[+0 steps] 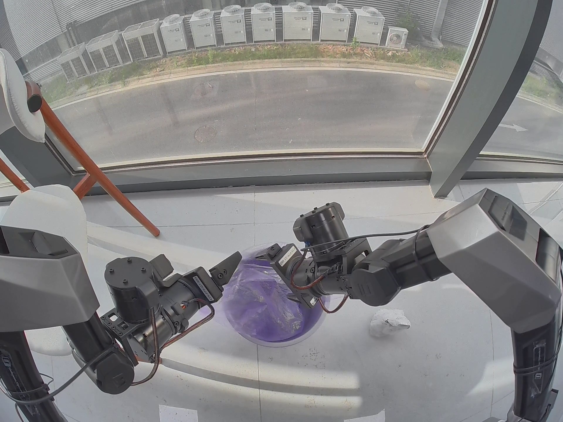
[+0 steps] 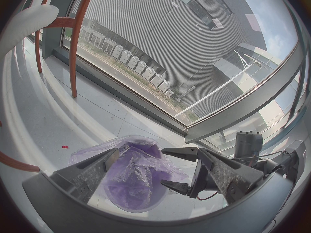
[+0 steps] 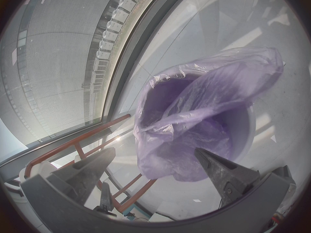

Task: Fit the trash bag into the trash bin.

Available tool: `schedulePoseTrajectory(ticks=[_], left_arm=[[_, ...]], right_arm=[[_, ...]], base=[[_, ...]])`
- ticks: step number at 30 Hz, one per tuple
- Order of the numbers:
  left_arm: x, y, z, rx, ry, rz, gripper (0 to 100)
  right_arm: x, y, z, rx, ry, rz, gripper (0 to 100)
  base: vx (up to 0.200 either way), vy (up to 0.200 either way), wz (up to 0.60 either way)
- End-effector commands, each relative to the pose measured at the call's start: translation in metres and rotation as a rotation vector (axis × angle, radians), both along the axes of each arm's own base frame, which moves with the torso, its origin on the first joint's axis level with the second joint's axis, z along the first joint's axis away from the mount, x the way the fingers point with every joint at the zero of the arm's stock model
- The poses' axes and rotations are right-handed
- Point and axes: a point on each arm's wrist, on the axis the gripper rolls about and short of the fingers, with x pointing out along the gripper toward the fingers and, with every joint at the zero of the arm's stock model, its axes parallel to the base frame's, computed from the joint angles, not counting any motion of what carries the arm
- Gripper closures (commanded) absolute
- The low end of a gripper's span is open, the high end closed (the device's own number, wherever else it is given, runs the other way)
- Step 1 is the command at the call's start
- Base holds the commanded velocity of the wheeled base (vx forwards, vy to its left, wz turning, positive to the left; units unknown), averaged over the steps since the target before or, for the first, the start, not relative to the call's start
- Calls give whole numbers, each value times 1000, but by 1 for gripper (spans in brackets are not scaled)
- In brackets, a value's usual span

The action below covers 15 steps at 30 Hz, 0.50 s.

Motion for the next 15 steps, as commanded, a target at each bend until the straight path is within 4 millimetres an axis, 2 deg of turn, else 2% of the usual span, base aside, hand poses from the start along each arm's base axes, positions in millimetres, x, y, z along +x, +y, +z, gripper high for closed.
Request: schedulePoseTrajectory(ticks=[1,13,14,15], left_arm=[[4,-1,3,-15,-27,6,0],[4,-3,4,-16,-30,-2,0],[3,-3,3,-17,-28,-3,0],[2,-2,1,-11,-17,-3,0]], right_arm=[[17,4,-20,-12,15,-19,0],[62,-12,-22,-35,62,-111,0],[62,-13,-22,-37,64,-112,100],[63,-13,-23,-49,79,-114,100]], base=[[0,0,0],[0,0,0],[0,0,0],[0,0,0]])
